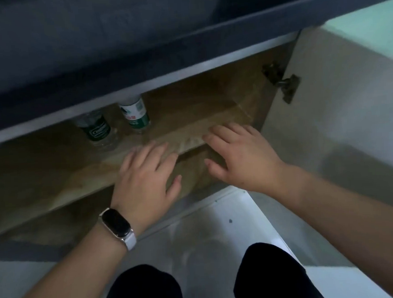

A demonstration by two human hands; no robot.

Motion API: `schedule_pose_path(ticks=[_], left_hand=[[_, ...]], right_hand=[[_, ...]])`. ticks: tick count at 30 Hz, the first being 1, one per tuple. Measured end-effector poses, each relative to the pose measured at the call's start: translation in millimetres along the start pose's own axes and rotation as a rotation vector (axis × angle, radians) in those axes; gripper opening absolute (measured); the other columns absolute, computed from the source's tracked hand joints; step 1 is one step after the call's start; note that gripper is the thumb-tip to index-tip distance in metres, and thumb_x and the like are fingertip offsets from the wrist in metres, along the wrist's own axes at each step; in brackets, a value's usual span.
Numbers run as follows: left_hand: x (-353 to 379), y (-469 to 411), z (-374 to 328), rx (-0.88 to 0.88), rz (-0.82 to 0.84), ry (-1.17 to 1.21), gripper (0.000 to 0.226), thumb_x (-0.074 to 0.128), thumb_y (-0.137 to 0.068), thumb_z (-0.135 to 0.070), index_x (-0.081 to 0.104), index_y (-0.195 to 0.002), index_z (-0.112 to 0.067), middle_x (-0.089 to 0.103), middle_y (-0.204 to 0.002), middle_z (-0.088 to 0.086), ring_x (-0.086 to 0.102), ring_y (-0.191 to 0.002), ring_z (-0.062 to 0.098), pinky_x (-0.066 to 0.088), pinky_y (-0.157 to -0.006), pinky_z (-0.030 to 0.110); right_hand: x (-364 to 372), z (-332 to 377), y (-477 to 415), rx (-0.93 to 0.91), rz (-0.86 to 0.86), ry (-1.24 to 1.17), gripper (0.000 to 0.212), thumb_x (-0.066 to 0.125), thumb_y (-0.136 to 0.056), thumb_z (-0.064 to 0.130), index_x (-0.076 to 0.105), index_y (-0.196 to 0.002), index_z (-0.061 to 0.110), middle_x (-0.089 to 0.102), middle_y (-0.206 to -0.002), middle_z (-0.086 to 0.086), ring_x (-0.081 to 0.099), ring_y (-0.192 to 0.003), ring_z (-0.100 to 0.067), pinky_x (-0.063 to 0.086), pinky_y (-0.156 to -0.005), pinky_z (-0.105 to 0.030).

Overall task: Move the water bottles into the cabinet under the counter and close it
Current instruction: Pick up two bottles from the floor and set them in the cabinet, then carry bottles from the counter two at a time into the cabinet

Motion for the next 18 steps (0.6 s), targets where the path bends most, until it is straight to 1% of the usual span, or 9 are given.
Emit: schedule_pose_path(ticks=[4, 7, 10, 13, 18], left_hand=[[-59, -8, -29, 0.041, 0.046, 0.052, 0.046, 0.055, -0.09, -0.037, 0.066, -0.127, -0.011, 0.06, -0.136, 0.015, 0.052, -0.13, 0.036, 0.037, -0.108, 0.055], [-114, -16, -46, 0.056, 0.068, 0.077, 0.046, 0.054, -0.09, -0.038, 0.067, -0.126, -0.011, 0.061, -0.136, 0.014, 0.054, -0.129, 0.037, 0.04, -0.107, 0.056], [-175, -29, -63, 0.088, 0.083, 0.079, 0.047, 0.052, -0.09, -0.039, 0.067, -0.126, -0.013, 0.063, -0.135, 0.012, 0.055, -0.128, 0.035, 0.041, -0.106, 0.054], [-237, -43, -81, 0.13, 0.061, 0.068, 0.049, 0.053, -0.088, -0.04, 0.067, -0.127, -0.014, 0.064, -0.132, 0.012, 0.057, -0.125, 0.033, 0.04, -0.104, 0.051], [-325, -64, -114, 0.19, 0.045, 0.07, 0.05, 0.051, -0.088, -0.042, 0.067, -0.125, -0.014, 0.066, -0.13, 0.011, 0.06, -0.122, 0.032, 0.047, -0.1, 0.049]], right_hand=[[-68, -5, 23, 0.064, 0.009, -0.065, 0.052, 0.045, -0.09, 0.052, 0.065, -0.122, 0.015, 0.064, -0.124, -0.007, 0.059, -0.11, -0.032, 0.046, -0.089, -0.042], [-132, -10, 40, 0.091, 0.023, -0.085, 0.053, 0.045, -0.09, 0.052, 0.063, -0.126, 0.018, 0.064, -0.125, -0.005, 0.058, -0.114, -0.031, 0.044, -0.094, -0.042], [-195, -18, 58, 0.091, 0.081, -0.078, 0.055, 0.041, -0.091, 0.053, 0.057, -0.133, 0.021, 0.061, -0.129, -0.003, 0.055, -0.12, -0.029, 0.043, -0.1, -0.042], [-257, -30, 74, 0.111, 0.115, -0.059, 0.054, 0.038, -0.092, 0.054, 0.055, -0.134, 0.024, 0.06, -0.131, 0.0, 0.054, -0.122, -0.027, 0.043, -0.103, -0.042], [-353, -47, 99, 0.143, 0.065, -0.064, 0.051, 0.041, -0.091, 0.054, 0.056, -0.131, 0.025, 0.061, -0.128, 0.001, 0.057, -0.119, -0.027, 0.045, -0.102, -0.042]])
Point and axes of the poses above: each hand's wrist, its own y-axis away from the middle knuckle, its own x-axis out of the palm, z = x × y, the point moved 6 cm from there along -y, towards the middle knuckle
